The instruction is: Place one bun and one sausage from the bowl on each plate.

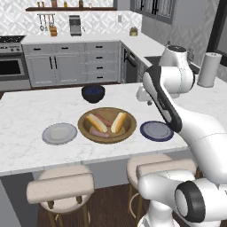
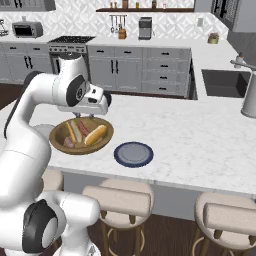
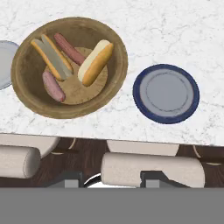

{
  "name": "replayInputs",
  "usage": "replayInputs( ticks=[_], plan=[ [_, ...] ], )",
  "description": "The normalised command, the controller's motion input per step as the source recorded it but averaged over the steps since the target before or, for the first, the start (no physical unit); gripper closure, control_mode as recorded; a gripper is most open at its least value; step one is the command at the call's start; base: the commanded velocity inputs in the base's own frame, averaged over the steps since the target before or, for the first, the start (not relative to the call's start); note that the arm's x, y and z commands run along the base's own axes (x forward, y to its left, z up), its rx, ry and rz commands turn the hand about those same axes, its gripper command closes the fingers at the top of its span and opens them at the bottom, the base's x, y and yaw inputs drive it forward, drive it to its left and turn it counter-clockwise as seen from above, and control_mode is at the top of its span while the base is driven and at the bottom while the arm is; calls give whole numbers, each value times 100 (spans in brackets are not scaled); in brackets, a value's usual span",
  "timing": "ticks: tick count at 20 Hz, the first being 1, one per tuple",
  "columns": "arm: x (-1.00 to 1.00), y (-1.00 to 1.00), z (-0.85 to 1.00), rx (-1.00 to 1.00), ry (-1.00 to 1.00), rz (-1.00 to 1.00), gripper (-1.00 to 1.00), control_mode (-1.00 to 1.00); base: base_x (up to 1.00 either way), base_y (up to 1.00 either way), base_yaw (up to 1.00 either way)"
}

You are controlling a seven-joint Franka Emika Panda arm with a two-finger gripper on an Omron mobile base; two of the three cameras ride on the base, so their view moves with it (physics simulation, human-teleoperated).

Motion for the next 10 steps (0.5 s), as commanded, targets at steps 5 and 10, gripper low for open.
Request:
replayInputs(
  ticks=[5,10],
  plan=[
    [-1,29,-29,0,1,0,-100,-100,0,0,0],
    [4,41,-67,0,4,-7,-100,-100,0,0,0]
  ],
)
